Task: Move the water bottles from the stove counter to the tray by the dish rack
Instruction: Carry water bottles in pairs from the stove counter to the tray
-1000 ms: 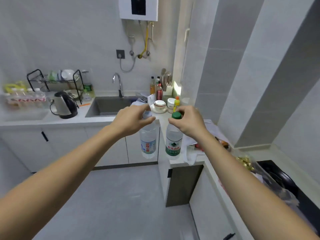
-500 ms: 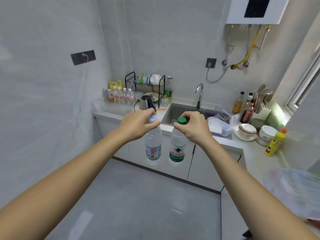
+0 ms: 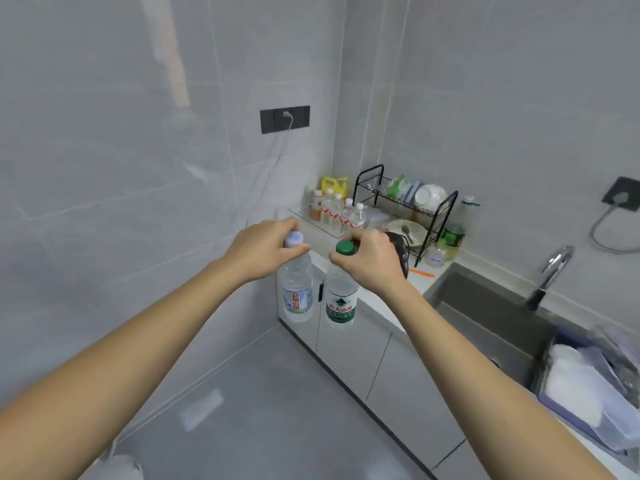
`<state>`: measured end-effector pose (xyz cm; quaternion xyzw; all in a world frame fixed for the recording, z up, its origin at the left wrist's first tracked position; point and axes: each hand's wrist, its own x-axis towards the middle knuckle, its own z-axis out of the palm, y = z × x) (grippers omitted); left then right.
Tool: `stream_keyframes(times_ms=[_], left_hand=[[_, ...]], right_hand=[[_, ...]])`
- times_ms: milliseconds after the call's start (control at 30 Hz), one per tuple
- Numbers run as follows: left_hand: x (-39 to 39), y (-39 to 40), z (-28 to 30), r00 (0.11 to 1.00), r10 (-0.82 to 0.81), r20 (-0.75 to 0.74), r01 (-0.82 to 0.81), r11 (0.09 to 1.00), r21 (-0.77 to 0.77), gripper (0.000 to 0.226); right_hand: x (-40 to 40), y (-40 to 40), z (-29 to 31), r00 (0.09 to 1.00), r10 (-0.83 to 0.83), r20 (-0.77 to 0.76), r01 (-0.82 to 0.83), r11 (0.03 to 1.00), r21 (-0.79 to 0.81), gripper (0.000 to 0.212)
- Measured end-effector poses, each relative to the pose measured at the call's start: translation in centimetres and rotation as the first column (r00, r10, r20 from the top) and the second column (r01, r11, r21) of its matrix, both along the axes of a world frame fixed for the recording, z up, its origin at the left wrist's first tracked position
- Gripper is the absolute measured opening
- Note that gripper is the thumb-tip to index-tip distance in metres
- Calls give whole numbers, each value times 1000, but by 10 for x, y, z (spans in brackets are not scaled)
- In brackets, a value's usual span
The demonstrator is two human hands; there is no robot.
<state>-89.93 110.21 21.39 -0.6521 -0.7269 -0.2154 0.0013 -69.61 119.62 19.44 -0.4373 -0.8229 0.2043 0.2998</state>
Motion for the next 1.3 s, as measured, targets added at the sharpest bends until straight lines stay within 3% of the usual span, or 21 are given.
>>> stream_keyframes(times_ms=[200, 400, 667, 833, 933, 1300], left_hand=[[-66, 64, -20, 992, 111, 60, -110, 994, -22, 31], [-141, 154, -48, 993, 107, 42, -104, 992, -73, 36], [-227, 289, -54, 1000, 13, -7, -14, 995, -102, 40], [-255, 368, -53, 998, -40, 48, 45, 994, -102, 40], [-265, 414, -55, 996, -66, 62, 73, 992, -108, 47], [-268, 562, -71, 981, -191, 29, 193, 976, -103, 39]], right_hand=[[-76, 87, -15, 992, 108, -60, -110, 993, -30, 27], [-150, 171, -46, 991, 134, -19, -135, 988, -72, 24], [-224, 279, -48, 1000, -2, -1, 2, 997, -83, 25], [-249, 350, -45, 995, -92, -24, 90, 993, -73, 33], [-259, 390, -48, 991, -128, -23, 126, 989, -73, 35], [-270, 517, -63, 984, -175, 33, 177, 981, -73, 30]])
